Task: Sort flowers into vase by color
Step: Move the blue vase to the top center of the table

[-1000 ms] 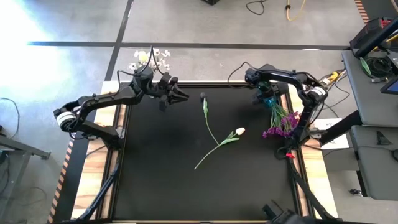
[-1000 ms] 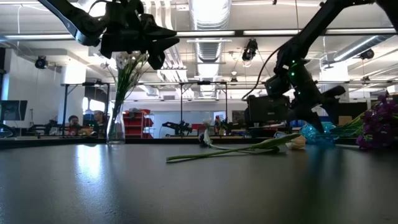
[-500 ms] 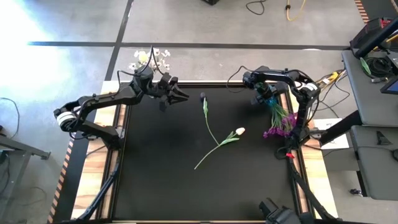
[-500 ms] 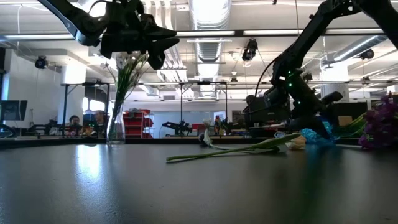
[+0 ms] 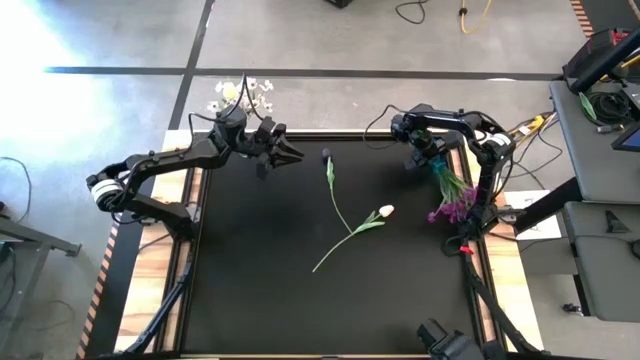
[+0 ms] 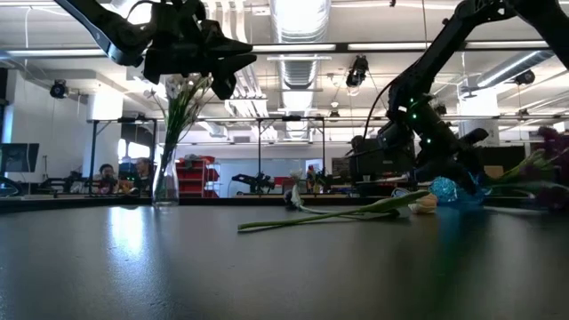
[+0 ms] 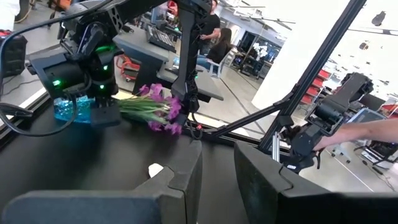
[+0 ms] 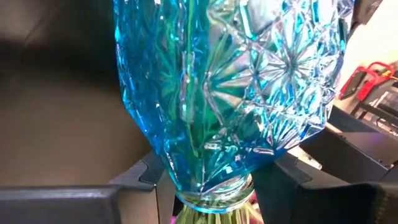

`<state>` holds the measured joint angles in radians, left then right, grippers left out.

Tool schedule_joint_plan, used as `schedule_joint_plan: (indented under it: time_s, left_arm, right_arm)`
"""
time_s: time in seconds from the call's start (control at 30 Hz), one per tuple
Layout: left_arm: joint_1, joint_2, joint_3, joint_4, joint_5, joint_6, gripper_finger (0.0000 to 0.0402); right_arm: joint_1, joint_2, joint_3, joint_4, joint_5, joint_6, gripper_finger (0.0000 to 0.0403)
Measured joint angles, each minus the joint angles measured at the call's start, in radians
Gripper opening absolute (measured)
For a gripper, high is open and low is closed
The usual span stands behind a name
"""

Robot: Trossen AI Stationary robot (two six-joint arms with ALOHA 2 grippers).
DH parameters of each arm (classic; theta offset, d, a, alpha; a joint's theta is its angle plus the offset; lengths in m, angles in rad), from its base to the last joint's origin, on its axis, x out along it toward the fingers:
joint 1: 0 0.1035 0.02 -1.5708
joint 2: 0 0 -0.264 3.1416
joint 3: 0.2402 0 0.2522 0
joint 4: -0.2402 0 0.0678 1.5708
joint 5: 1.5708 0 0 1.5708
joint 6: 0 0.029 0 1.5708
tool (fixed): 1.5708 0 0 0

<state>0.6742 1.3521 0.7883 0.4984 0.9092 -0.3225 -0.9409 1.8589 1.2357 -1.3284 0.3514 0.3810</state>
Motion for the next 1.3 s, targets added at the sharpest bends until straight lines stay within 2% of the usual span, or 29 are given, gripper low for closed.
schedule_joint_plan:
  time_s: [0.3,0.5,0.67,0.8,1.13,1.3]
  left_arm:
    - [0.0,0.0,0.0,0.0,0.0,0.008,0.0079]
    - [0.0,0.0,0.0,-0.01,0.0,0.021,0.0079]
    - [0.003,0.0,0.0,-0.095,-0.031,0.074,0.0079]
    - [0.014,0.0,0.0,-0.163,-0.036,0.123,0.0079]
    - [0.013,-0.014,0.0,-0.17,-0.063,0.165,0.0079]
    - [0.013,-0.025,0.0,-0.175,-0.063,0.162,0.0079]
  right_arm:
    - [0.001,0.003,0.138,-0.238,-0.073,-0.068,0.0155]
    - [0.026,-0.009,0.171,-0.244,-0.236,-0.086,0.0155]
    - [0.085,-0.005,0.182,-0.233,-0.385,-0.087,0.0155]
    - [0.141,-0.005,0.2,-0.176,-0.468,-0.057,0.0155]
    - [0.275,0.025,0.206,0.16,-0.478,0.064,0.0155]
    - [0.316,0.078,0.233,0.205,-0.481,0.073,0.0155]
